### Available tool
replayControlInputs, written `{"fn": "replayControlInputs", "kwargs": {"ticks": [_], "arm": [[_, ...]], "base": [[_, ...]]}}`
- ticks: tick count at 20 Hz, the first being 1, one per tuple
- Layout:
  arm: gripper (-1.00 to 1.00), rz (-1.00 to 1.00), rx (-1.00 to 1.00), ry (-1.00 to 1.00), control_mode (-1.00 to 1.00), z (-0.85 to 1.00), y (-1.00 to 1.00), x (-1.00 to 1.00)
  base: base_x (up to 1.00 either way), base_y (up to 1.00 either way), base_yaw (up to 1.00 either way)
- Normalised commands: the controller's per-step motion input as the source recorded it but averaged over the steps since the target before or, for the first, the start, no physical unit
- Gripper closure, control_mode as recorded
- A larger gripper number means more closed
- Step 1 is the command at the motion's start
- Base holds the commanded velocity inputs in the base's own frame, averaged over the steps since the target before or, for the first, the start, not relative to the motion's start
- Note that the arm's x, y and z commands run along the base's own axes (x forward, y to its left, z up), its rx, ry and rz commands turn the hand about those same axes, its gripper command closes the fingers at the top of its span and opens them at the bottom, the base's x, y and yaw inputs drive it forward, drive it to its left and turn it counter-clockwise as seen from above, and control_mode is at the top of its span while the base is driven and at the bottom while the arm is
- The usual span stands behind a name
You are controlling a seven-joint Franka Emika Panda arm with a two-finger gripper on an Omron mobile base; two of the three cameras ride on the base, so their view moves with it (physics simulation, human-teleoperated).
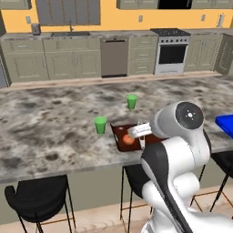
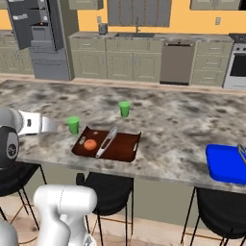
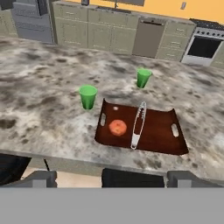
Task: Gather the carrot and squash from the fridge and place them on a tray on the dining counter. Then gather the steak and fish from the fridge and place them on the other tray.
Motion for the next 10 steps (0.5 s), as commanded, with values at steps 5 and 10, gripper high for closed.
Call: {"fn": "replayControlInputs", "kwargs": {"ticks": [5,10], "arm": [[-1.00,0.00,0.00,0.00,1.00,0.00,0.00,0.00],[-1.00,0.00,0.00,0.00,1.00,0.00,0.00,0.00]], "base": [[-0.21,0.96,0.00],[-0.01,1.00,0.00]]}}
